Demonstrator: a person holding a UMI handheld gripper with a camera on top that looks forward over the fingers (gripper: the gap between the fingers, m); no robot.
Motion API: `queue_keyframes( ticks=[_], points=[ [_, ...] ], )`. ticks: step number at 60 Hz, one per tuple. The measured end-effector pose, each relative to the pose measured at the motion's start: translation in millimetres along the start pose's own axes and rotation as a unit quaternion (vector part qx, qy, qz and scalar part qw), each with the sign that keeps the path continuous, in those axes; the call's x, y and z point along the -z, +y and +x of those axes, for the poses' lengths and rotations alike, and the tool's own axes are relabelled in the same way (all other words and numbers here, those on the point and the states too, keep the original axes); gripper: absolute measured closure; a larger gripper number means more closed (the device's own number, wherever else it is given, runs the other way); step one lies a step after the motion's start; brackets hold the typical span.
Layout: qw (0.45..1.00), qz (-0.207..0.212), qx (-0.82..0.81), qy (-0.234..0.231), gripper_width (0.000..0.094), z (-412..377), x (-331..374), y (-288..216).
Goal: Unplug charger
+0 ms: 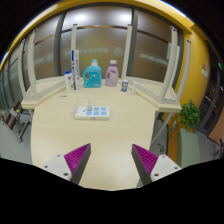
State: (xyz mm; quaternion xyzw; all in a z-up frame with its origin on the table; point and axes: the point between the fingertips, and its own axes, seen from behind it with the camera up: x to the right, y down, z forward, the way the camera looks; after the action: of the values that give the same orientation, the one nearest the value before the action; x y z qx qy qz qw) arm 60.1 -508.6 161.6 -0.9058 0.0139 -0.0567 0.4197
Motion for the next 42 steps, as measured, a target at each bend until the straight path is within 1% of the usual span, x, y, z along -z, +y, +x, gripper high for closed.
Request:
queue_keyframes(
  ticks=[5, 10, 14, 16, 24, 31, 33, 40, 42],
  points=[
    [0.999, 0.008, -0.016, -0.031, 0.0081, -49.8, -55.7, -11.7],
    [0.998, 0.028, -0.024, -0.041, 0.0084, -88.5, -110.4, -38.3],
    [0.998, 0.054, -0.024, -0.039, 0.0084, -107.6, -156.0, -63.0],
    [0.997, 0.059, -0.021, -0.038, 0.0087, -115.5, -178.1, -71.9],
    [0.997, 0.061, -0.017, -0.032, 0.0097, -130.2, -254.8, -99.6],
    [0.998, 0.062, -0.013, -0.024, 0.0119, -129.3, -304.6, -115.6],
    [0.998, 0.062, -0.009, -0.023, 0.0149, -129.0, -315.3, -118.7],
    [0.998, 0.063, 0.008, -0.024, 0.0325, -130.4, -341.9, -124.2],
    [0.997, 0.067, 0.012, -0.029, 0.0395, -133.5, -345.6, -126.1]
  ],
)
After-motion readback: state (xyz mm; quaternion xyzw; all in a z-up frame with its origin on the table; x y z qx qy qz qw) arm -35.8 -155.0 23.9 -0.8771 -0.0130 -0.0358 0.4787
